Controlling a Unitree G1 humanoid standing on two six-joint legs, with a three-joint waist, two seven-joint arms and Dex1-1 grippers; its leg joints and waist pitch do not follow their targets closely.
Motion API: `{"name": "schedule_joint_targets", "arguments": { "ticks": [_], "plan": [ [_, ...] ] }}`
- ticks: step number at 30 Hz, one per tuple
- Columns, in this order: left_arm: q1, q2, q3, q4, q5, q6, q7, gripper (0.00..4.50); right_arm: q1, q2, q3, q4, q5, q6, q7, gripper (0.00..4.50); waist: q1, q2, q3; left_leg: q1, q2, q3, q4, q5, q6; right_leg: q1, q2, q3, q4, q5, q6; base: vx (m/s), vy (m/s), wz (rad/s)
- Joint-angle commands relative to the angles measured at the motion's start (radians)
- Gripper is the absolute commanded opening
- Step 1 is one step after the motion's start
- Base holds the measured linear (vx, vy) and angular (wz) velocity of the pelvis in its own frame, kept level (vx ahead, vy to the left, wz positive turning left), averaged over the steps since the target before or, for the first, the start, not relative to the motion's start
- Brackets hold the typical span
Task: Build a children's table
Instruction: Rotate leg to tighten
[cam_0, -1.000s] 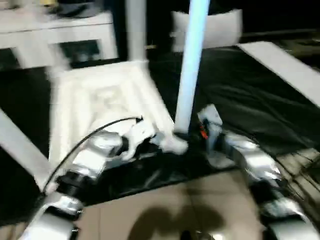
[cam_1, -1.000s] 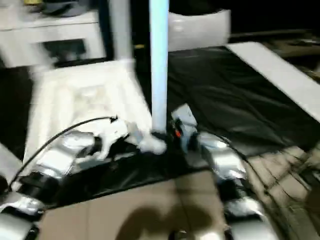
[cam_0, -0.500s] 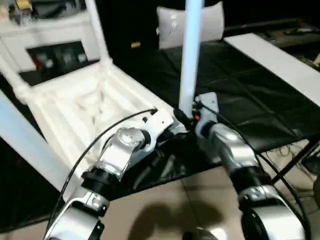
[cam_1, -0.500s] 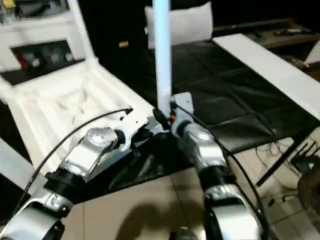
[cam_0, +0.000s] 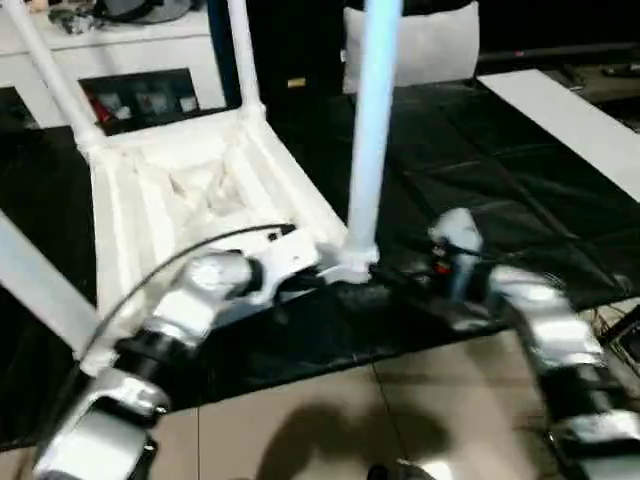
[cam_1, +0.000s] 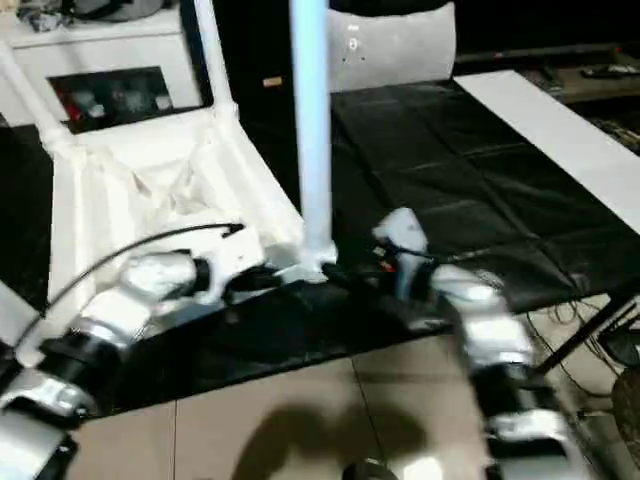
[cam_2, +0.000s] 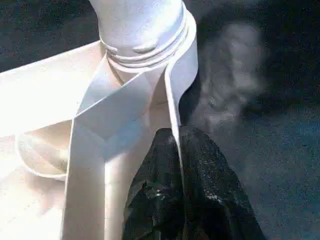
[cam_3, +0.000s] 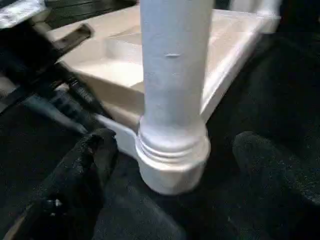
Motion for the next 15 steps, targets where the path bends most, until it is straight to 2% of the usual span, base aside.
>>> {"name": "schedule_joint_targets", "arguments": {
  "ticks": [1,4,5,6,7,9,10,11,12,15],
  "plan": [
    [0.007,0.020,-0.089,0.027,0.034,-0.076,-0.104,0.00,0.000,-0.011,0.025,-0.036,0.024,-0.007,0.075,4.05,0.006,-0.006,-0.070,-0.028,-0.022,0.044,-0.078,-0.094,0.119,0.096,-0.023,0.047,-0.084,-0.318,-0.163,0.000,0.000,0.00],
    [0.007,0.052,-0.125,0.031,0.020,-0.153,-0.226,0.00,-0.007,-0.043,0.055,-0.043,0.039,0.004,0.174,3.79,0.013,-0.007,-0.071,-0.022,-0.018,0.046,-0.081,-0.104,0.115,0.091,-0.022,0.051,-0.085,-0.327,-0.166,0.000,0.000,0.00],
    [0.007,0.053,-0.126,0.031,0.019,-0.154,-0.229,0.00,-0.007,-0.044,0.057,-0.043,0.040,0.004,0.176,3.79,0.017,-0.006,-0.070,-0.023,-0.016,0.046,-0.082,-0.101,0.114,0.091,-0.023,0.052,-0.083,-0.324,-0.168,0.000,0.000,0.00],
    [0.005,0.057,-0.139,0.029,0.008,-0.185,-0.279,0.00,-0.014,-0.051,0.078,-0.039,0.042,0.006,0.217,3.70,0.023,-0.008,-0.071,-0.018,-0.013,0.048,-0.082,-0.089,0.113,0.087,-0.023,0.055,-0.081,-0.307,-0.177,0.000,0.000,0.00],
    [0.002,0.057,-0.141,0.033,0.005,-0.200,-0.294,0.00,-0.015,-0.053,0.083,-0.040,0.042,0.006,0.229,3.67,0.030,-0.005,-0.072,-0.011,-0.009,0.051,-0.083,-0.087,0.111,0.082,-0.023,0.059,-0.077,-0.284,-0.192,0.000,0.000,0.00],
    [-0.005,0.057,-0.158,0.038,0.007,-0.238,-0.335,0.00,-0.029,-0.044,0.110,-0.021,0.027,0.004,0.255,3.38,0.037,-0.007,-0.074,-0.014,-0.008,0.054,-0.084,-0.073,0.112,0.086,-0.022,0.062,-0.070,-0.247,-0.204,0.000,0.000,0.00],
    [-0.005,0.057,-0.158,0.038,0.007,-0.238,-0.335,0.00,-0.029,-0.044,0.110,-0.021,0.027,0.004,0.255,3.34,0.042,-0.011,-0.075,-0.013,-0.007,0.055,-0.084,-0.059,0.113,0.085,-0.022,0.065,-0.064,-0.225,-0.211,0.000,0.000,0.00],
    [-0.006,0.056,-0.162,0.040,0.006,-0.246,-0.344,0.00,-0.032,-0.043,0.115,-0.017,0.024,0.003,0.262,3.28,0.045,-0.010,-0.075,-0.012,-0.005,0.057,-0.084,-0.049,0.114,0.083,-0.022,0.069,-0.061,-0.208,-0.218,0.000,0.000,0.00],
    [-0.006,0.048,-0.167,0.043,0.004,-0.258,-0.350,0.00,-0.033,-0.038,0.126,-0.017,0.025,0.009,0.286,3.19,0.045,-0.017,-0.076,-0.013,-0.005,0.059,-0.084,-0.044,0.114,0.084,-0.022,0.071,-0.060,-0.201,-0.219,0.000,0.000,0.00],
    [-0.008,0.034,-0.171,0.050,0.005,-0.278,-0.353,0.00,-0.036,-0.034,0.147,-0.017,0.032,0.021,0.320,2.90,0.049,-0.016,-0.077,-0.015,-0.007,0.060,-0.082,-0.016,0.123,0.086,-0.023,0.077,-0.052,-0.165,-0.230,0.000,0.000,0.00]
  ]
}}
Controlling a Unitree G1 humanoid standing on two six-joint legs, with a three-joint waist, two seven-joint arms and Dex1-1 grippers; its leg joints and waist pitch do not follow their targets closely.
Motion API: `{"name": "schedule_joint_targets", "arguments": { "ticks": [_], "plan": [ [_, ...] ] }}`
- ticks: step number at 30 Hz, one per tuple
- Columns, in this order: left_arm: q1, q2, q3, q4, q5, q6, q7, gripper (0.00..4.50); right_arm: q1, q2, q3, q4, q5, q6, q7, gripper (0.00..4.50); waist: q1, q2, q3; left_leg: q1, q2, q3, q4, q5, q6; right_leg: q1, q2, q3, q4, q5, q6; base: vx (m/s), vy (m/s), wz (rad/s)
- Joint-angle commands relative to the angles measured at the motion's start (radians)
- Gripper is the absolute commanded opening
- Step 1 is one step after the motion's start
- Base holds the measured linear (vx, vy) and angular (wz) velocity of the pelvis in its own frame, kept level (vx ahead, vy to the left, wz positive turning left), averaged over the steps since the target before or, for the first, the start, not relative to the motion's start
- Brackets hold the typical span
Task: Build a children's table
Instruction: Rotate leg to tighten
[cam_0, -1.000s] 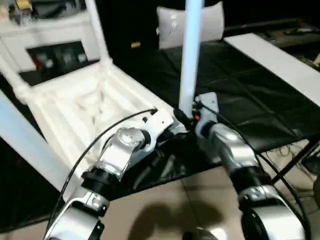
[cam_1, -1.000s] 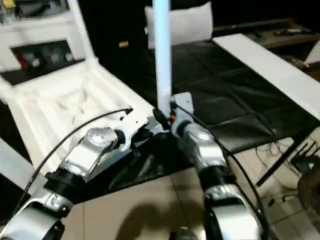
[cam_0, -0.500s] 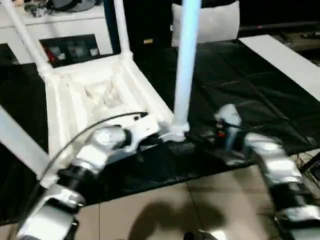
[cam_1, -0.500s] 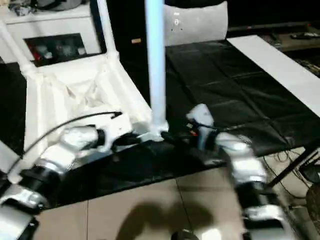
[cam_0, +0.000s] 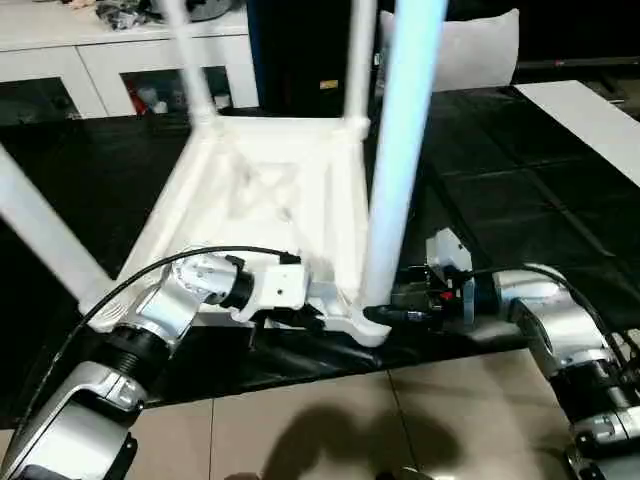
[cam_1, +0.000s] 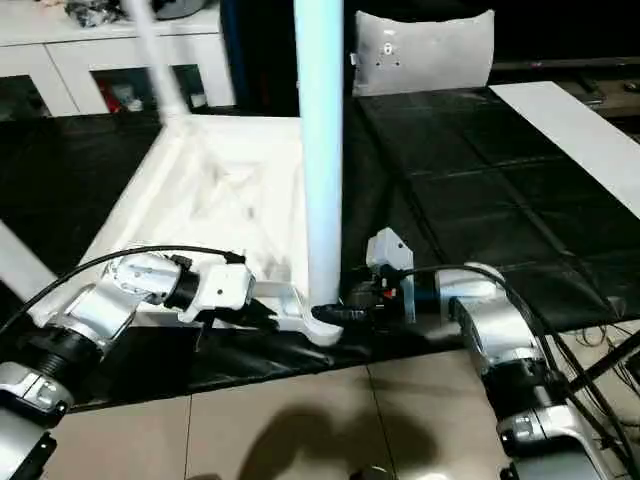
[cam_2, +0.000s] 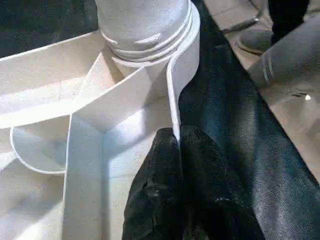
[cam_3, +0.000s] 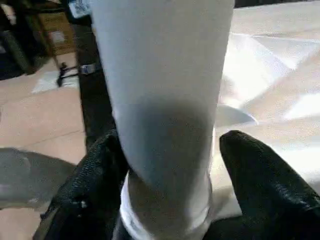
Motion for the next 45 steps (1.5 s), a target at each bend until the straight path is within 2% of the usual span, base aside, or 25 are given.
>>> {"name": "schedule_joint_targets", "arguments": {
  "ticks": [1,9,15,19,20,22,23,24,26,29,30,32,33,34,35,36,37,38,39,40,41,42,43,44,45],
  "plan": [
    [0.014,-0.015,-0.079,0.020,0.046,-0.033,-0.048,0.00,-0.012,0.003,0.023,0.001,0.005,0.016,0.032,2.85,-0.005,-0.009,-0.073,-0.017,-0.006,0.035,-0.080,-0.017,0.121,0.086,-0.021,0.045,-0.053,-0.165,-0.229,0.000,0.000,0.00],
    [0.008,-0.023,-0.073,0.065,0.057,-0.054,-0.032,0.00,-0.026,0.011,0.037,0.018,0.013,0.026,0.064,2.16,-0.002,-0.019,-0.072,-0.017,-0.008,0.039,-0.083,-0.051,0.095,0.086,-0.022,0.047,-0.062,-0.236,-0.195,0.000,0.000,0.00],
    [0.015,-0.027,-0.061,0.071,0.050,-0.032,-0.022,0.00,-0.013,0.015,0.036,0.002,0.024,0.046,0.064,1.98,0.004,-0.019,-0.072,-0.017,-0.008,0.039,-0.084,-0.041,0.092,0.086,-0.022,0.047,-0.061,-0.233,-0.189,0.000,0.000,0.00],
    [0.049,-0.032,-0.025,0.008,0.010,0.091,-0.003,0.00,0.016,0.034,0.032,-0.042,0.030,0.098,-0.002,1.97,0.005,-0.019,-0.070,-0.016,-0.007,0.041,-0.088,-0.050,0.077,0.089,-0.022,0.050,-0.060,-0.246,-0.179,0.000,0.000,0.00],
    [0.061,-0.035,-0.010,-0.025,0.010,0.173,0.035,0.00,0.017,0.054,0.031,-0.039,0.010,0.122,-0.066,1.96,0.005,-0.020,-0.070,-0.017,-0.009,0.041,-0.088,-0.049,0.077,0.090,-0.022,0.049,-0.063,-0.253,-0.175,0.000,0.000,0.00],
    [0.068,-0.037,-0.002,-0.045,0.015,0.221,0.063,0.00,0.014,0.070,0.030,-0.033,-0.003,0.140,-0.111,1.96,-0.004,-0.020,-0.065,-0.014,-0.013,0.044,-0.094,-0.079,0.058,0.088,-0.020,0.048,-0.073,-0.332,-0.145,0.000,0.000,0.00],
    [0.089,-0.052,0.022,-0.090,0.006,0.292,0.115,0.00,-0.003,0.114,0.017,-0.001,-0.035,0.155,-0.226,1.96,-0.006,-0.021,-0.063,-0.013,-0.015,0.044,-0.095,-0.092,0.055,0.086,-0.018,0.047,-0.079,-0.362,-0.135,0.000,0.000,0.00],
    [0.099,-0.062,0.033,-0.112,-0.002,0.320,0.136,0.00,-0.014,0.136,0.008,0.019,-0.046,0.164,-0.278,1.96,-0.015,-0.022,-0.060,-0.010,-0.016,0.045,-0.097,-0.112,0.042,0.082,-0.017,0.046,-0.083,-0.403,-0.122,0.000,0.000,0.00],
    [0.120,-0.082,0.049,-0.165,-0.022,0.379,0.164,0.00,-0.037,0.177,-0.013,0.053,-0.054,0.192,-0.367,1.96,-0.040,-0.025,-0.056,-0.015,-0.023,0.040,-0.098,-0.180,0.022,0.082,-0.016,0.034,-0.099,-0.548,-0.066,0.000,0.000,0.00],
    [0.162,-0.139,0.061,-0.284,-0.027,0.519,0.244,0.00,-0.095,0.272,-0.056,0.136,-0.064,0.213,-0.548,1.96,-0.072,-0.023,-0.051,-0.016,-0.030,0.036,-0.090,-0.236,0.020,0.072,-0.015,0.018,-0.118,-0.653,-0.015,-0.054,-0.003,-0.09],
    [0.167,-0.162,0.063,-0.305,-0.013,0.555,0.280,0.00,-0.116,0.299,-0.068,0.168,-0.072,0.214,-0.611,1.96,-0.098,-0.023,-0.050,-0.023,-0.034,0.029,-0.087,-0.265,0.024,0.075,-0.014,-0.002,-0.133,-0.690,0.016,0.000,0.000,0.00],
    [0.170,-0.186,0.067,-0.315,-0.004,0.581,0.313,0.00,-0.135,0.320,-0.076,0.200,-0.082,0.214,-0.670,1.96,-0.115,-0.013,-0.053,-0.027,-0.030,0.022,-0.090,-0.272,0.024,0.082,-0.019,-0.008,-0.134,-0.666,0.012,0.000,0.000,0.00],
    [0.169,-0.206,0.072,-0.322,-0.002,0.605,0.340,0.00,-0.148,0.334,-0.081,0.222,-0.089,0.212,-0.713,1.96,-0.131,-0.005,-0.054,-0.023,-0.025,0.015,-0.093,-0.302,0.033,0.084,-0.020,-0.018,-0.141,-0.635,0.000,0.000,0.000,0.00],
    [0.148,-0.283,0.103,-0.291,0.015,0.628,0.470,0.00,-0.188,0.376,-0.096,0.300,-0.123,0.178,-0.864,1.96,-0.145,-0.007,-0.051,-0.026,-0.019,0.009,-0.098,-0.336,0.041,0.089,-0.021,-0.029,-0.146,-0.607,-0.010,0.000,0.000,0.00],
    [0.140,-0.308,0.110,-0.279,0.022,0.629,0.511,0.00,-0.198,0.392,-0.106,0.325,-0.128,0.154,-0.902,1.96,-0.156,-0.002,-0.045,-0.019,-0.015,0.008,-0.100,-0.368,0.039,0.082,-0.019,-0.036,-0.150,-0.605,-0.017,0.000,0.000,0.00],
    [0.136,-0.322,0.113,-0.278,0.028,0.638,0.539,0.00,-0.205,0.404,-0.115,0.342,-0.132,0.139,-0.927,1.96,-0.172,0.002,-0.044,0.009,-0.016,0.005,-0.095,-0.451,0.046,0.082,-0.018,-0.068,-0.174,-0.618,0.001,0.000,0.000,0.00],
    [0.136,-0.323,0.113,-0.278,0.028,0.638,0.539,0.00,-0.205,0.404,-0.115,0.342,-0.133,0.139,-0.927,1.96,-0.181,0.004,-0.043,0.004,-0.010,0.000,-0.101,-0.473,0.049,0.092,-0.022,-0.072,-0.171,-0.601,0.004,0.000,0.000,0.00],
    [0.128,-0.330,0.115,-0.267,0.038,0.634,0.566,0.00,-0.205,0.414,-0.132,0.348,-0.115,0.127,-0.919,1.96,-0.187,0.002,-0.042,-0.002,-0.001,-0.004,-0.109,-0.492,0.052,0.102,-0.025,-0.073,-0.167,-0.578,0.005,0.000,0.000,0.00],
    [0.121,-0.330,0.113,-0.261,0.053,0.634,0.589,0.00,-0.204,0.421,-0.146,0.350,-0.103,0.119,-0.908,2.51,-0.189,0.011,-0.039,-0.006,0.017,-0.013,-0.125,-0.543,0.055,0.115,-0.029,-0.066,-0.148,-0.514,-0.007,0.000,0.000,0.00],
    [0.114,-0.328,0.114,-0.255,0.064,0.633,0.606,0.00,-0.203,0.424,-0.153,0.347,-0.096,0.114,-0.898,2.51,-0.189,0.008,-0.039,0.002,0.016,-0.011,-0.128,-0.559,0.056,0.110,-0.033,-0.053,-0.145,-0.482,-0.027,0.000,0.000,0.00],
    [0.107,-0.327,0.119,-0.249,0.075,0.635,0.622,0.00,-0.201,0.424,-0.158,0.346,-0.094,0.104,-0.888,2.68,-0.189,0.000,-0.038,0.010,0.005,-0.005,-0.121,-0.547,0.056,0.099,-0.035,-0.054,-0.154,-0.509,-0.033,0.000,0.000,0.00],
    [0.097,-0.315,0.126,-0.239,0.085,0.630,0.632,0.00,-0.190,0.412,-0.154,0.336,-0.094,0.087,-0.860,2.76,-0.188,-0.004,-0.041,0.015,-0.021,0.008,-0.098,-0.466,0.053,0.088,-0.042,-0.066,-0.174,-0.600,-0.029,0.000,0.000,0.00],
    [0.097,-0.315,0.126,-0.239,0.085,0.630,0.632,0.00,-0.190,0.412,-0.154,0.336,-0.094,0.087,-0.860,2.76,-0.188,-0.004,-0.041,0.015,-0.021,0.008,-0.098,-0.466,0.053,0.088,-0.042,-0.066,-0.174,-0.600,-0.029,0.000,0.000,0.00],
    [0.094,-0.310,0.127,-0.234,0.090,0.626,0.634,0.00,-0.186,0.406,-0.152,0.335,-0.094,0.078,-0.852,2.88,-0.184,-0.004,-0.043,0.003,-0.021,0.007,-0.098,-0.412,0.055,0.095,-0.045,-0.065,-0.170,-0.596,-0.027,0.000,0.000,0.00],
    [0.090,-0.299,0.123,-0.221,0.101,0.607,0.632,0.00,-0.181,0.397,-0.151,0.333,-0.096,0.066,-0.843,3.00,-0.179,0.004,-0.046,-0.001,-0.020,0.007,-0.101,-0.376,0.057,0.097,-0.044,-0.058,-0.164,-0.566,-0.039,0.000,0.000,0.00]
  ]
}}
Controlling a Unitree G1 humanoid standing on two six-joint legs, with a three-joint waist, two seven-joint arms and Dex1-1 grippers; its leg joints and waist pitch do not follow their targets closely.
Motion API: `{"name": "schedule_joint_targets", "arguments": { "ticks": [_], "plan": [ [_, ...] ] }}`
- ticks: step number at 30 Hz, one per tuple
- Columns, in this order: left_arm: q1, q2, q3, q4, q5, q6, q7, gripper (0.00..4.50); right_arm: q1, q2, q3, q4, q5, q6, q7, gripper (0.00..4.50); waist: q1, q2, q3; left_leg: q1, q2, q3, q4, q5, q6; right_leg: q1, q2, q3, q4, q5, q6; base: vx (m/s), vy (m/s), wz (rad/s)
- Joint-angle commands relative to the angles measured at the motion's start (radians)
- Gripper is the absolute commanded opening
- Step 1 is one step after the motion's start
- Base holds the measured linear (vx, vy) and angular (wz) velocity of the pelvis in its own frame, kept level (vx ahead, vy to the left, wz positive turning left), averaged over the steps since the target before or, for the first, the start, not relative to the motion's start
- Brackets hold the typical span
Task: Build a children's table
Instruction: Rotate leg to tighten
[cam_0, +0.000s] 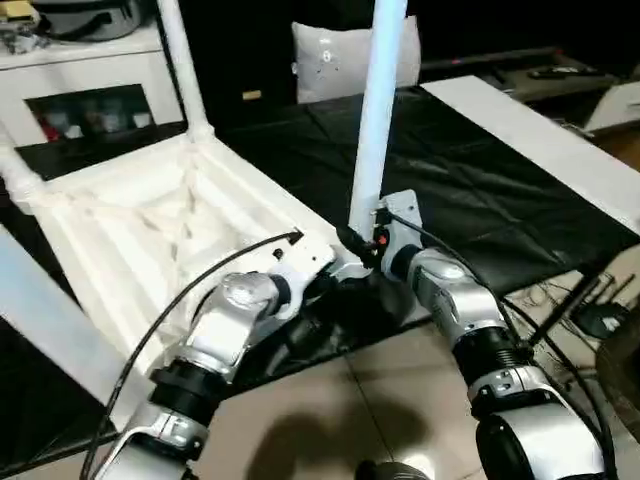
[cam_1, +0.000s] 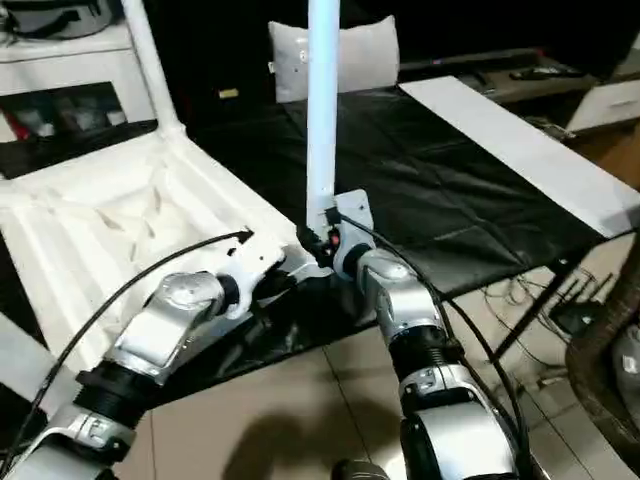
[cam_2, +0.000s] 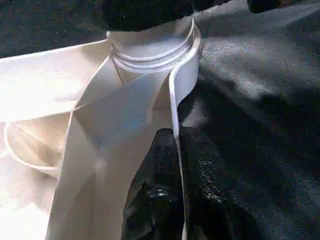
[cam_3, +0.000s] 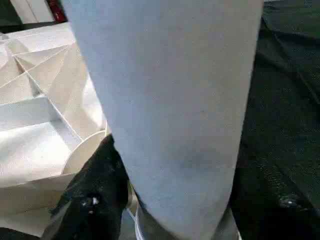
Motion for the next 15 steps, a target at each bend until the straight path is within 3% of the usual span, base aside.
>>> {"name": "schedule_joint_targets", "arguments": {
  "ticks": [1,2,4,5,8,9,10,12,13,14,15],
  "plan": [
    [-0.034,0.006,-0.037,0.015,0.027,-0.062,-0.010,0.00,0.018,0.003,0.022,-0.001,0.014,-0.015,0.045,3.08,0.003,-0.001,-0.052,-0.022,-0.029,0.027,-0.080,-0.359,0.071,0.052,-0.034,0.029,-0.075,-0.531,-0.062,0.000,0.000,0.00],
    [-0.036,0.023,-0.043,0.028,0.032,-0.082,-0.019,0.00,0.031,-0.012,0.019,-0.016,0.017,-0.033,0.072,3.11,0.009,-0.001,-0.055,-0.027,-0.026,0.027,-0.082,-0.334,0.075,0.055,-0.034,0.036,-0.066,-0.490,-0.082,0.000,0.000,0.00],
    [-0.037,0.051,-0.052,0.043,0.035,-0.111,-0.046,0.00,0.060,-0.041,0.018,-0.063,0.034,-0.046,0.138,3.25,0.017,0.003,-0.054,-0.025,-0.025,0.029,-0.084,-0.317,0.084,0.054,-0.031,0.043,-0.062,-0.457,-0.096,0.000,0.000,0.00],
    [-0.039,0.065,-0.057,0.051,0.036,-0.123,-0.060,0.00,0.076,-0.058,0.021,-0.092,0.040,-0.053,0.178,3.37,0.024,-0.002,-0.058,-0.025,-0.023,0.032,-0.083,-0.296,0.090,0.052,-0.032,0.050,-0.055,-0.427,-0.118,0.063,-0.019,0.12],
    [-0.042,0.095,-0.070,0.068,0.037,-0.163,-0.100,0.00,0.110,-0.103,0.034,-0.151,0.050,-0.060,0.269,3.62,0.041,-0.004,-0.067,-0.037,-0.022,0.036,-0.079,-0.205,0.111,0.059,-0.030,0.063,-0.034,-0.352,-0.151,0.000,0.000,0.00],
    [-0.045,0.109,-0.076,0.076,0.036,-0.183,-0.121,0.00,0.126,-0.127,0.041,-0.178,0.056,-0.058,0.310,3.81,0.056,-0.005,-0.074,-0.035,-0.021,0.039,-0.073,-0.148,0.124,0.056,-0.027,0.070,-0.024,-0.294,-0.166,0.000,0.000,0.00],
    [-0.050,0.141,-0.092,0.096,0.030,-0.235,-0.181,0.00,0.160,-0.187,0.054,-0.235,0.075,-0.048,0.409,3.81,0.065,-0.009,-0.071,-0.031,-0.020,0.045,-0.072,-0.123,0.139,0.047,-0.022,0.080,-0.017,-0.262,-0.190,0.062,-0.034,0.05],
    [-0.054,0.174,-0.111,0.117,0.017,-0.300,-0.257,0.00,0.186,-0.247,0.065,-0.277,0.087,-0.049,0.494,4.07,0.081,-0.012,-0.081,-0.041,-0.025,0.048,-0.062,-0.045,0.169,0.058,-0.022,0.089,0.004,-0.171,-0.215,0.061,-0.031,0.03],
    [-0.055,0.181,-0.115,0.122,0.014,-0.310,-0.272,0.00,0.191,-0.259,0.066,-0.285,0.089,-0.051,0.509,4.07,0.087,-0.009,-0.080,-0.041,-0.027,0.047,-0.061,-0.021,0.184,0.057,-0.021,0.089,0.006,-0.146,-0.223,0.000,0.000,0.00],
    [-0.055,0.184,-0.116,0.124,0.013,-0.315,-0.279,0.00,0.194,-0.264,0.067,-0.289,0.090,-0.052,0.517,4.20,0.100,-0.008,-0.085,-0.036,-0.023,0.050,-0.055,0.056,0.218,0.054,-0.020,0.092,0.019,-0.066,-0.247,0.000,0.000,0.00],
    [-0.059,0.206,-0.129,0.138,0.004,-0.376,-0.334,0.00,0.206,-0.303,0.072,-0.312,0.092,-0.050,0.565,4.20,0.104,-0.006,-0.085,-0.037,-0.023,0.050,-0.055,0.073,0.223,0.055,-0.021,0.092,0.022,-0.054,-0.253,0.000,0.000,0.00]
  ]
}}
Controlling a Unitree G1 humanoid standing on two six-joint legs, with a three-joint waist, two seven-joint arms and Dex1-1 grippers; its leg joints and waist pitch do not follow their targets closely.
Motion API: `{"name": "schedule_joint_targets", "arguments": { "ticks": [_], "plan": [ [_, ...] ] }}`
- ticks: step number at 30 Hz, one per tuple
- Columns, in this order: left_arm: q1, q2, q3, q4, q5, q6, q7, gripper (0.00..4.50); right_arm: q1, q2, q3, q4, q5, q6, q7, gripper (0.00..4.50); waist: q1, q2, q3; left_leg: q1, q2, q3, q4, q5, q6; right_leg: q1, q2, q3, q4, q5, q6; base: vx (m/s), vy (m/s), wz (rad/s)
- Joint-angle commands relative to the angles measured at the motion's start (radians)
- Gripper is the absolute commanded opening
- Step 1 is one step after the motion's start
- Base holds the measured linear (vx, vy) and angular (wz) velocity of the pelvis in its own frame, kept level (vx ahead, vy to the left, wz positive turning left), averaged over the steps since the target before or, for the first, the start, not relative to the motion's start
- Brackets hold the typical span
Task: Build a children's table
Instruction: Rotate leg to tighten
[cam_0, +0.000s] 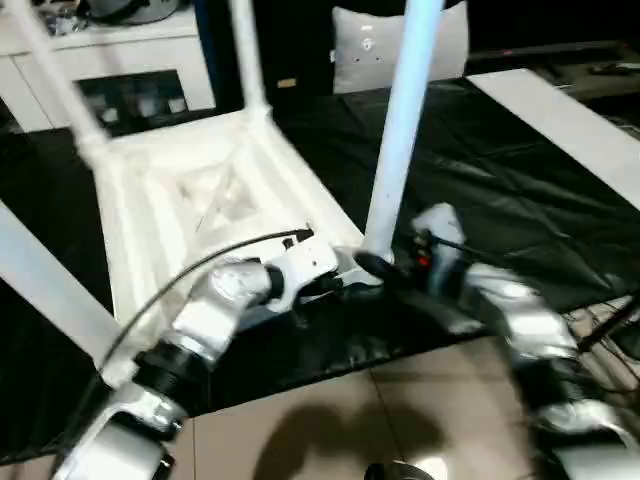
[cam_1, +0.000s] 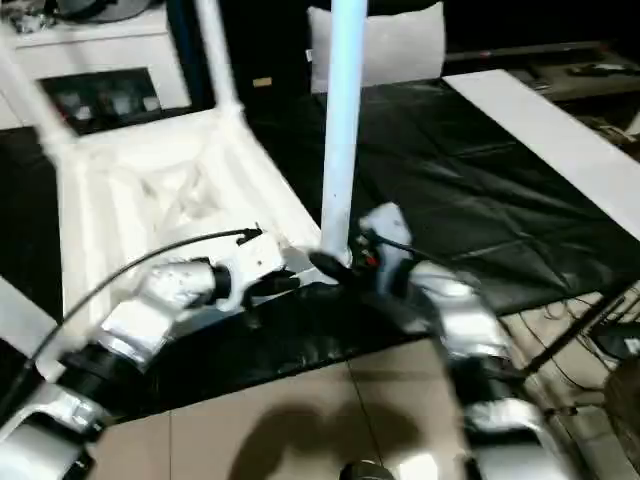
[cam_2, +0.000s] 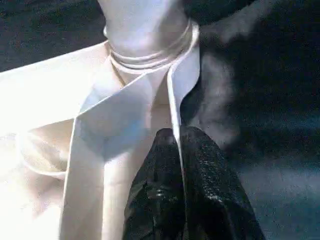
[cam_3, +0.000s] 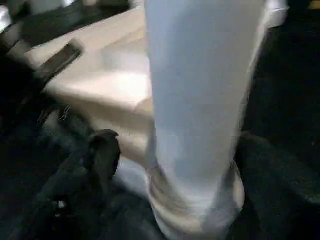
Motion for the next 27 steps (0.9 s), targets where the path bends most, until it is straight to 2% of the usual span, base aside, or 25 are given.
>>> {"name": "schedule_joint_targets", "arguments": {
  "ticks": [1,2,3,4,5,8,9,11,12,17,18,20,22,23,27],
  "plan": [
    [0.006,0.035,-0.060,0.042,0.016,-0.082,-0.116,0.00,0.014,-0.040,0.022,-0.056,0.018,0.004,0.092,4.31,0.012,-0.004,-0.081,-0.028,-0.027,0.033,-0.048,0.073,0.221,0.089,-0.021,0.056,-0.034,-0.072,-0.245,0.000,0.000,0.00],
    [0.006,0.035,-0.060,0.042,0.016,-0.082,-0.116,0.00,0.014,-0.040,0.022,-0.056,0.018,0.004,0.092,4.31,0.014,-0.006,-0.080,-0.027,-0.026,0.034,-0.049,0.066,0.221,0.088,-0.020,0.055,-0.036,-0.085,-0.243,0.000,0.000,0.00],
    [0.005,0.055,-0.077,0.049,0.001,-0.136,-0.189,0.00,0.025,-0.081,0.033,-0.082,0.023,0.007,0.162,4.42,0.023,-0.005,-0.078,-0.023,-0.023,0.037,-0.052,0.044,0.208,0.087,-0.021,0.058,-0.039,-0.121,-0.240,0.000,0.000,0.00],
    [0.005,0.055,-0.077,0.049,0.001,-0.136,-0.189,0.00,0.025,-0.081,0.033,-0.082,0.023,0.007,0.162,4.42,0.028,-0.006,-0.077,-0.022,-0.022,0.038,-0.053,0.028,0.201,0.087,-0.021,0.058,-0.042,-0.139,-0.237,0.000,0.000,0.00],
    [0.006,0.070,-0.092,0.047,-0.015,-0.171,-0.254,0.00,0.028,-0.110,0.047,-0.090,0.021,-0.002,0.209,4.42,0.030,-0.007,-0.076,-0.022,-0.020,0.039,-0.055,0.013,0.192,0.087,-0.022,0.059,-0.042,-0.155,-0.234,0.000,0.000,0.00],
    [0.005,0.090,-0.119,0.047,-0.047,-0.230,-0.356,0.00,0.027,-0.144,0.072,-0.099,0.021,-0.006,0.267,4.42,0.048,-0.006,-0.072,-0.015,-0.015,0.044,-0.063,-0.044,0.150,0.083,-0.020,0.064,-0.047,-0.209,-0.217,0.000,0.000,0.00],
    [0.001,0.093,-0.130,0.048,-0.052,-0.244,-0.380,0.00,0.025,-0.149,0.080,-0.100,0.023,-0.005,0.284,4.42,0.057,-0.006,-0.071,-0.008,-0.014,0.047,-0.065,-0.070,0.136,0.078,-0.018,0.069,-0.050,-0.230,-0.215,0.000,0.000,0.00],
    [0.001,0.093,-0.130,0.049,-0.052,-0.244,-0.381,0.00,0.025,-0.149,0.080,-0.100,0.023,-0.005,0.285,4.42,0.063,-0.006,-0.070,-0.007,-0.013,0.049,-0.068,-0.086,0.119,0.079,-0.016,0.075,-0.046,-0.222,-0.222,0.000,0.000,0.00],
    [-0.006,0.092,-0.150,0.057,-0.049,-0.277,-0.427,0.00,0.018,-0.153,0.095,-0.099,0.023,-0.002,0.326,4.17,0.070,-0.008,-0.071,-0.004,-0.012,0.052,-0.069,-0.095,0.110,0.079,-0.016,0.077,-0.045,-0.225,-0.218,0.000,0.000,0.00],
    [-0.016,0.088,-0.171,0.076,-0.033,-0.321,-0.452,0.00,0.017,-0.150,0.117,-0.116,0.048,0.041,0.382,3.96,0.076,-0.009,-0.072,-0.004,-0.015,0.055,-0.069,-0.086,0.108,0.080,-0.014,0.082,-0.042,-0.212,-0.214,0.000,0.000,0.00],
    [-0.018,0.086,-0.174,0.080,-0.032,-0.327,-0.457,0.00,0.021,-0.151,0.127,-0.130,0.063,0.067,0.406,3.68,0.077,-0.011,-0.074,-0.005,-0.015,0.055,-0.068,-0.076,0.108,0.082,-0.014,0.084,-0.040,-0.198,-0.218,0.000,0.000,0.00],
    [-0.019,0.085,-0.173,0.084,-0.035,-0.331,-0.462,0.00,0.022,-0.152,0.130,-0.134,0.068,0.075,0.414,3.63,0.079,-0.010,-0.075,-0.007,-0.014,0.056,-0.067,-0.064,0.111,0.082,-0.015,0.084,-0.038,-0.189,-0.218,0.000,0.000,0.00],
    [-0.022,0.083,-0.174,0.091,-0.039,-0.337,-0.468,0.00,0.019,-0.149,0.137,-0.131,0.075,0.087,0.428,3.49,0.083,-0.010,-0.074,-0.005,-0.015,0.057,-0.068,-0.067,0.109,0.081,-0.015,0.084,-0.041,-0.206,-0.213,0.000,0.000,0.00],
    [-0.022,0.083,-0.174,0.091,-0.039,-0.337,-0.468,0.00,0.019,-0.149,0.137,-0.131,0.075,0.087,0.428,3.25,0.084,-0.011,-0.074,-0.006,-0.015,0.058,-0.067,-0.069,0.107,0.081,-0.015,0.084,-0.042,-0.211,-0.211,0.000,0.000,0.00],
    [-0.027,0.081,-0.173,0.108,-0.037,-0.347,-0.473,0.00,0.014,-0.142,0.145,-0.123,0.081,0.099,0.446,3.00,0.093,-0.012,-0.074,-0.005,-0.016,0.059,-0.068,-0.072,0.094,0.080,-0.015,0.085,-0.044,-0.236,-0.195,0.000,0.000,0.00]
  ]
}}
